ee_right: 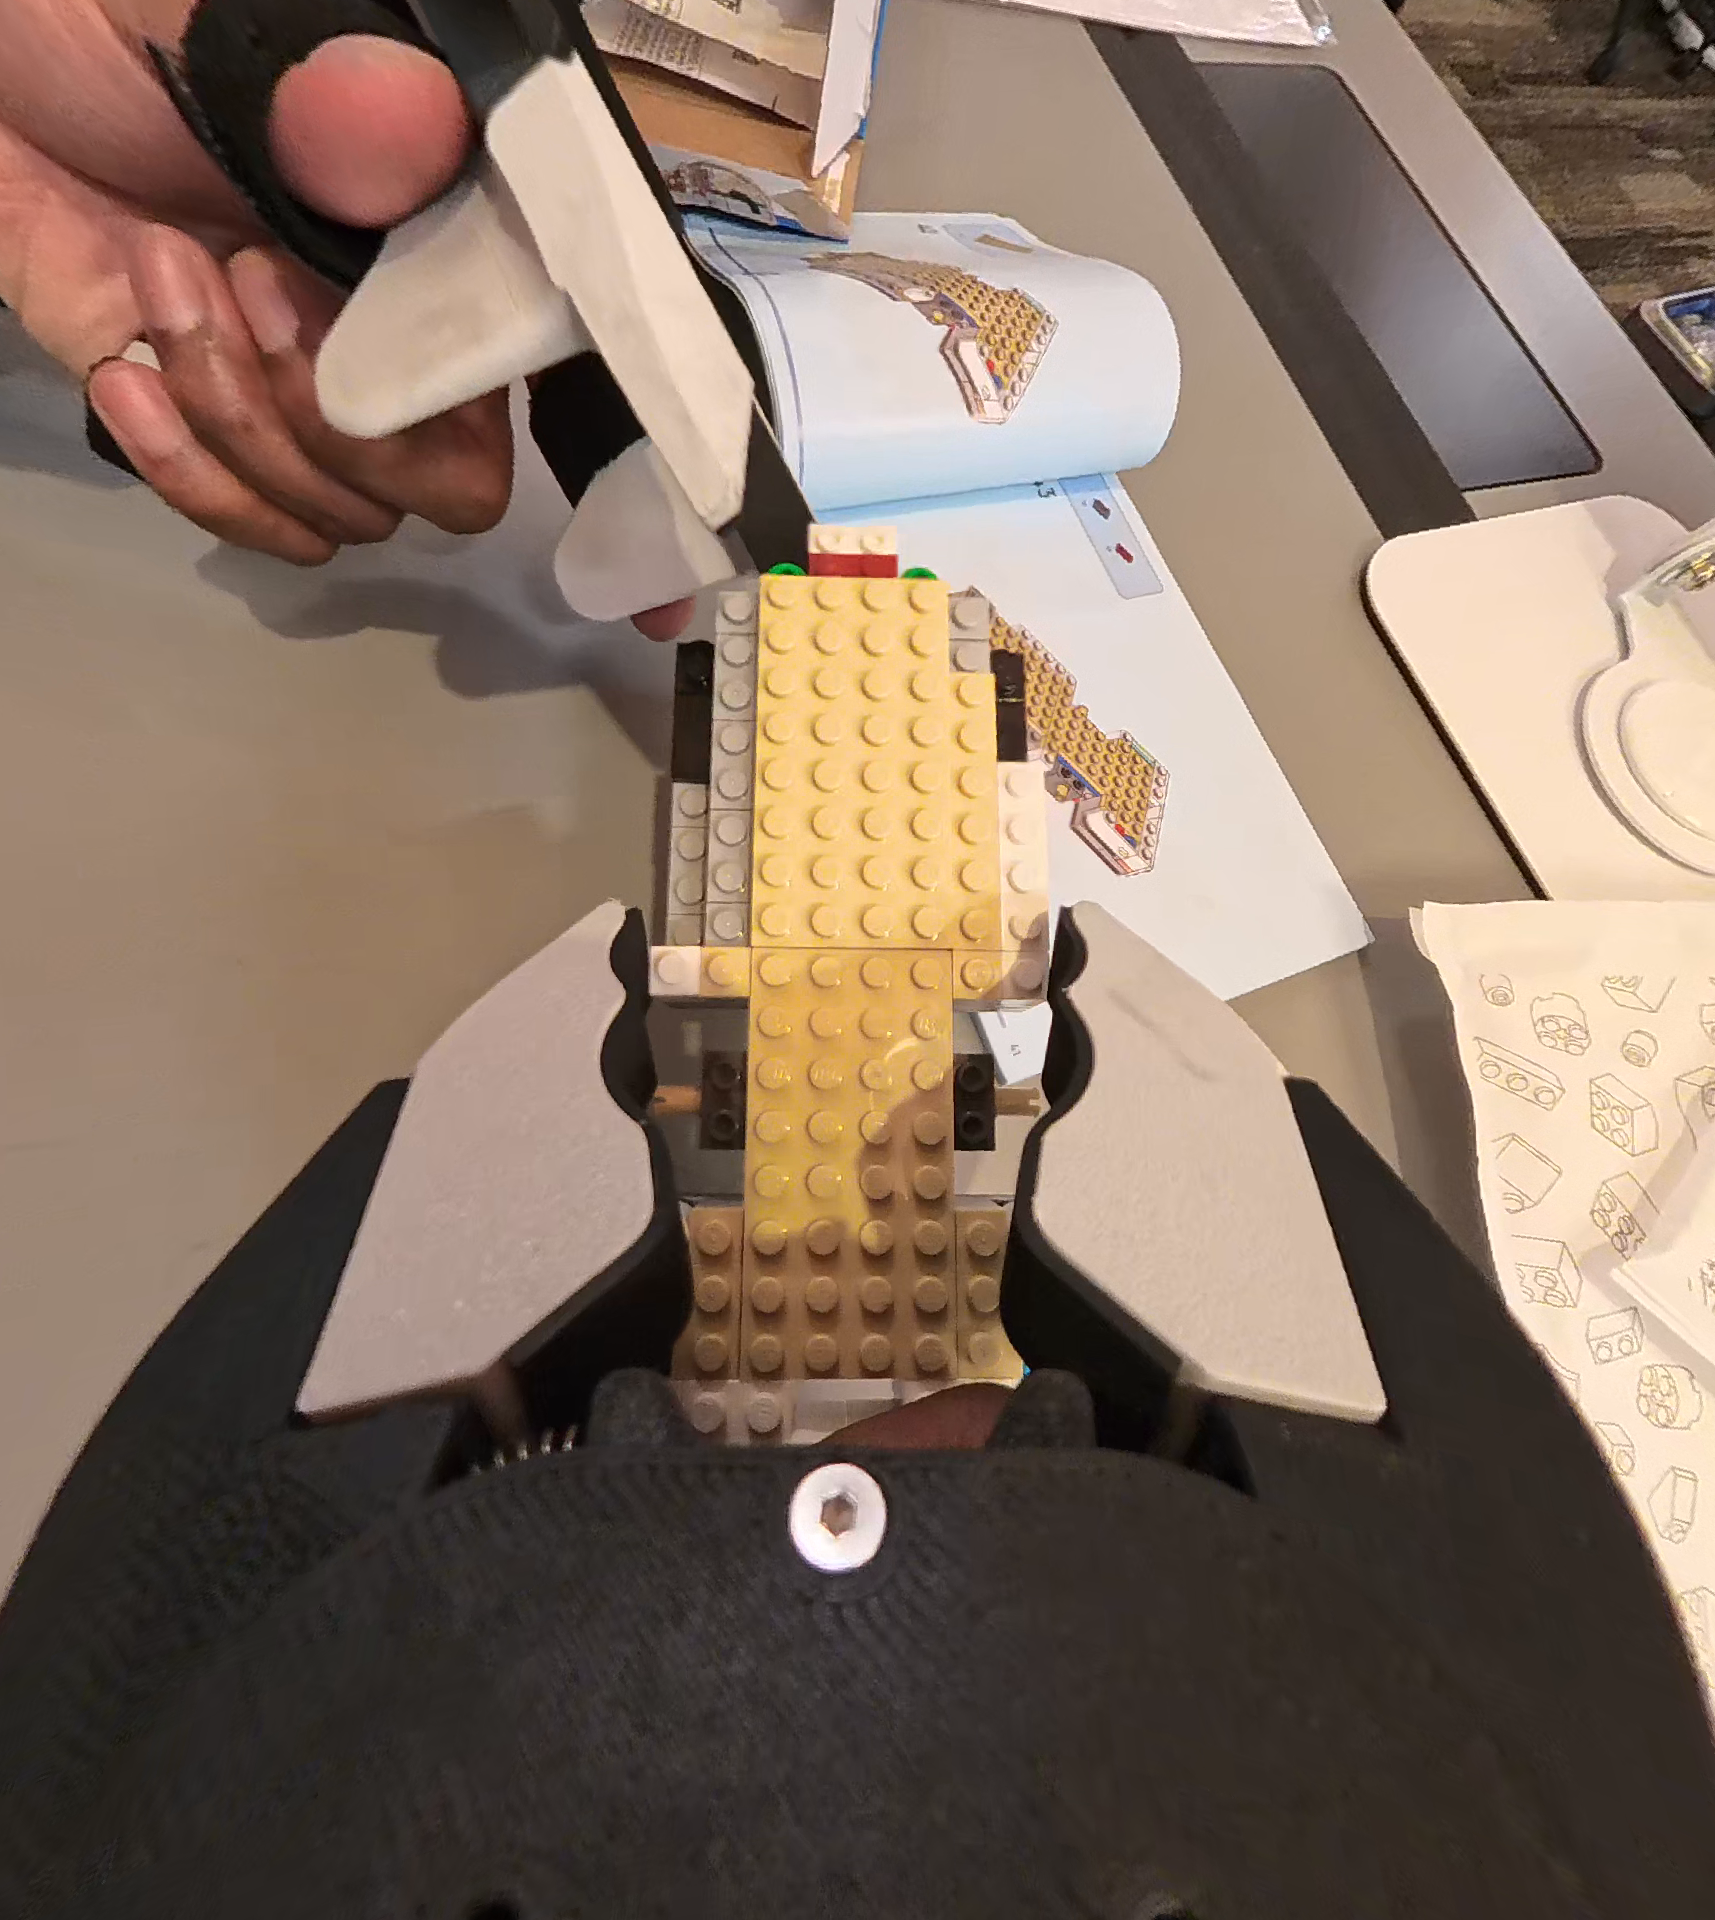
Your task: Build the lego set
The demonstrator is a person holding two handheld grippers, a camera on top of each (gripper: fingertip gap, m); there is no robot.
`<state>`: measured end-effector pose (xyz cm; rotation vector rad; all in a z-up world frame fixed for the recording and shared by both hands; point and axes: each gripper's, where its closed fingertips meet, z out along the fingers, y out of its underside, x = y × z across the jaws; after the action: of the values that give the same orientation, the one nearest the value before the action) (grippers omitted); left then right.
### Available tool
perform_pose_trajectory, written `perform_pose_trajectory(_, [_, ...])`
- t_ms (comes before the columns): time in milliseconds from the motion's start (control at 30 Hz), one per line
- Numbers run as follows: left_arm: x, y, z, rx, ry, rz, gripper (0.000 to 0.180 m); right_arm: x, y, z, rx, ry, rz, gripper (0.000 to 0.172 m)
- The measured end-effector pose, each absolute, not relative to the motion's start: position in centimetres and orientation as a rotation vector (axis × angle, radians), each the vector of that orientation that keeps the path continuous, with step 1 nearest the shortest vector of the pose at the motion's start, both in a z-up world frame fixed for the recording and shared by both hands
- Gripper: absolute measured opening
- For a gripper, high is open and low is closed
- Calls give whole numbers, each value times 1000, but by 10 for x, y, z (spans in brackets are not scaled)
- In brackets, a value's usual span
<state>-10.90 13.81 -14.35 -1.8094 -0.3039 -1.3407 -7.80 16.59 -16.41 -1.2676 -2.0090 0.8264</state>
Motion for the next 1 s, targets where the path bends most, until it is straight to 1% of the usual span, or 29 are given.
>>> perform_pose_trajectory(233, [-107, 134, -142, -1817, -277, -1365, 39, -77, 162, -163, -1236, -2023, 839, 74])
perform_pose_trajectory(733, [-102, 132, -145, -1852, -232, -1348, 36, -77, 158, -162, -1174, -2039, 796, 74])
perform_pose_trajectory(1000, [-103, 133, -147, -1855, -228, -1331, 28, -78, 157, -161, -1148, -2037, 760, 74])
